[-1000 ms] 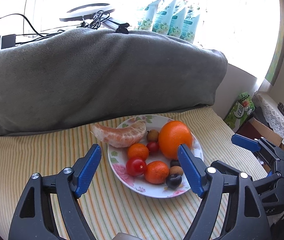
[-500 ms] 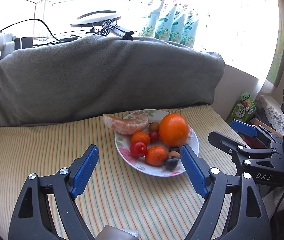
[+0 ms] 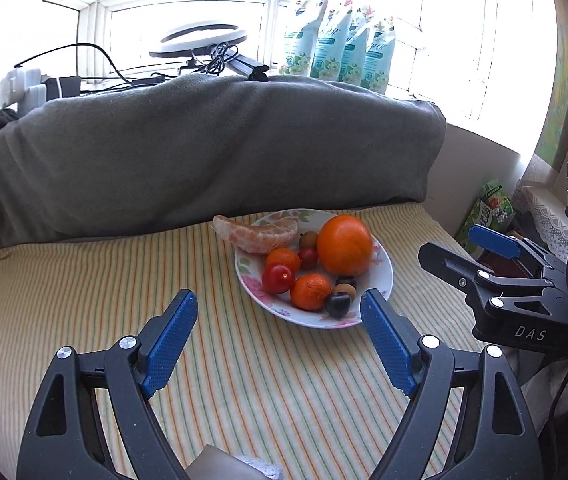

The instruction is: Organize fruits

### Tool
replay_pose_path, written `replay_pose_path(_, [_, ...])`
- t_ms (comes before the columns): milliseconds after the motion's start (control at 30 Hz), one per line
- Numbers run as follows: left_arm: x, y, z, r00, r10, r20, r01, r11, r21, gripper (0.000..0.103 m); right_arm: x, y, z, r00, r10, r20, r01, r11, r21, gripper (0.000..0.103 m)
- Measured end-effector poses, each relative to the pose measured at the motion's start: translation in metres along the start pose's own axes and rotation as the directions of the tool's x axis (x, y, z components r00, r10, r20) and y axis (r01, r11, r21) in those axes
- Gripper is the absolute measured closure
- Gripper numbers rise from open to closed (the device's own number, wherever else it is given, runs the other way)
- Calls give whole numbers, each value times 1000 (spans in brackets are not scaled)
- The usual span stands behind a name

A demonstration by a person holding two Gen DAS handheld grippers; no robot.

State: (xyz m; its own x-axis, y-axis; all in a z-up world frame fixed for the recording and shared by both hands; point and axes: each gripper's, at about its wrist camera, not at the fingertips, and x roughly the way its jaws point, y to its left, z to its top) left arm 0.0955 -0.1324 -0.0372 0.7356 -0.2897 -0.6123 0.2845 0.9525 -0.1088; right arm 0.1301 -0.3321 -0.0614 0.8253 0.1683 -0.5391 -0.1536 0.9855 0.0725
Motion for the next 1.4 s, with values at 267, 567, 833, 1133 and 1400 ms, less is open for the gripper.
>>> replay_pose_path(267, [-4,2,1,1000,7,11,-7,1000,0,19,-2,2,-3,1000,-1,-8,1,1000,-6,0])
replay_pose_path(567, [-4,2,-2,1000,8,10,-8,1000,3,19,0,5,-5,1000,-1,-19,0,1000,-14,0])
replay_pose_path(833, [-2,5,-3,1000,9,1,-9,1000,-3,19,1,6,-7,1000,3,-24,-3,1000,-14,0])
replay_pose_path(1133, [-5,6,-4,1000,13,11,-13,1000,-2,19,1,7,-7,1000,2,-26,-2,1000,-15,0])
replay_pose_path(1400, [-5,9,-4,1000,11,7,-10,1000,-8,19,4,9,-8,999,8,-32,-9,1000,-27,0])
